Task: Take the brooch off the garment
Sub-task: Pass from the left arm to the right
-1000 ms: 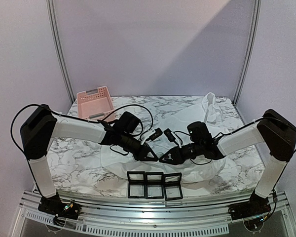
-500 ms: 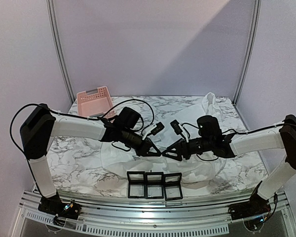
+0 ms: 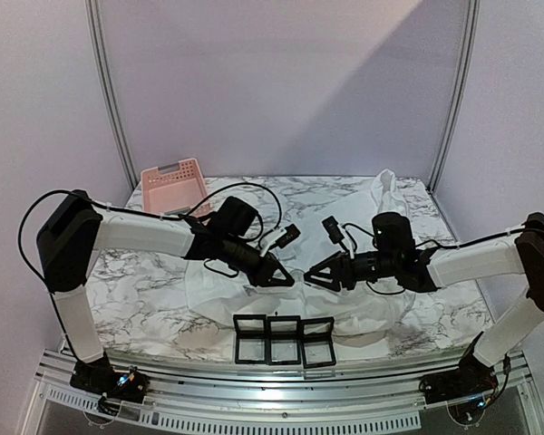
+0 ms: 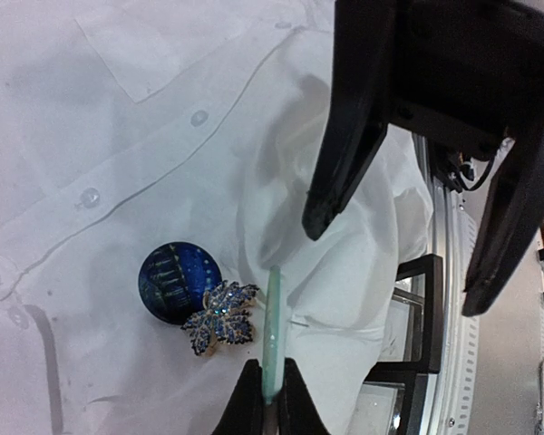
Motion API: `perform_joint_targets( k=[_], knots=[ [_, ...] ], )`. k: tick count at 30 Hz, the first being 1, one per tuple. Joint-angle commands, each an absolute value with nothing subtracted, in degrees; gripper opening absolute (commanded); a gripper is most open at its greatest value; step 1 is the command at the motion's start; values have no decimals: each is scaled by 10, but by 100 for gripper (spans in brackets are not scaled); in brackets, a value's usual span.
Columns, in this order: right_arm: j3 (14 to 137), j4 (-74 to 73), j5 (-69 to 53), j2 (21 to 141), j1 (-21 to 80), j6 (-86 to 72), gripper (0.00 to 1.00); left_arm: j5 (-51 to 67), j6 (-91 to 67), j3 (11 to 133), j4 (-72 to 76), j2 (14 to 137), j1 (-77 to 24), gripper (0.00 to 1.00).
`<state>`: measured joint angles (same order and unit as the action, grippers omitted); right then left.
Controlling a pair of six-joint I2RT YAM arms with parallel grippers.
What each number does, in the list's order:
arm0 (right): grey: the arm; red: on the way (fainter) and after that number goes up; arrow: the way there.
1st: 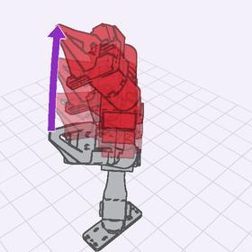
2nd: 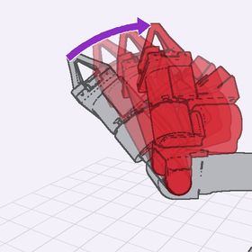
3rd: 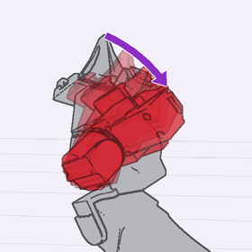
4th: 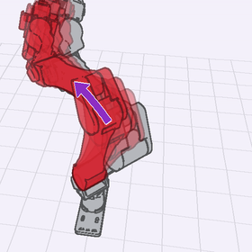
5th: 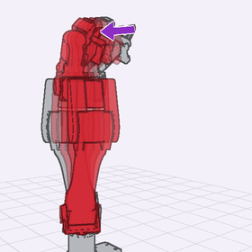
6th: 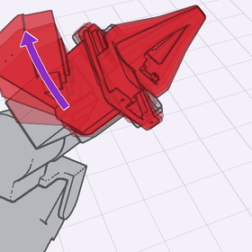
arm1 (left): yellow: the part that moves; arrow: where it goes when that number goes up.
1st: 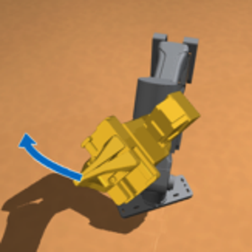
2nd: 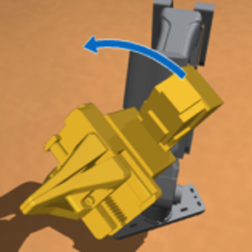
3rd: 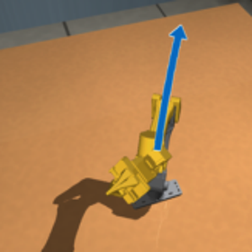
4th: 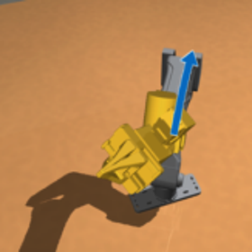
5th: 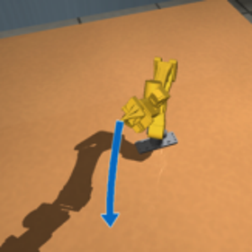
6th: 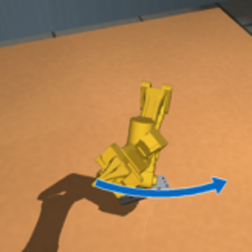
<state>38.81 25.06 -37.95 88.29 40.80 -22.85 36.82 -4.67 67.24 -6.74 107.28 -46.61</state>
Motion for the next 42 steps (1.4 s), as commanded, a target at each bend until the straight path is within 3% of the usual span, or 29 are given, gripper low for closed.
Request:
perform_joint_targets(
  k=[1,15,42],
  knots=[
    [385,263,-377,904,405,-233,49,372,-45,675,-69,1065,-459,0],
    [399,275,-363,940,399,-243,37,376,-44,674,-67,1061,-459,0],
    [422,292,-379,979,396,-238,23,387,-45,672,-62,1057,-460,0]
  ],
)
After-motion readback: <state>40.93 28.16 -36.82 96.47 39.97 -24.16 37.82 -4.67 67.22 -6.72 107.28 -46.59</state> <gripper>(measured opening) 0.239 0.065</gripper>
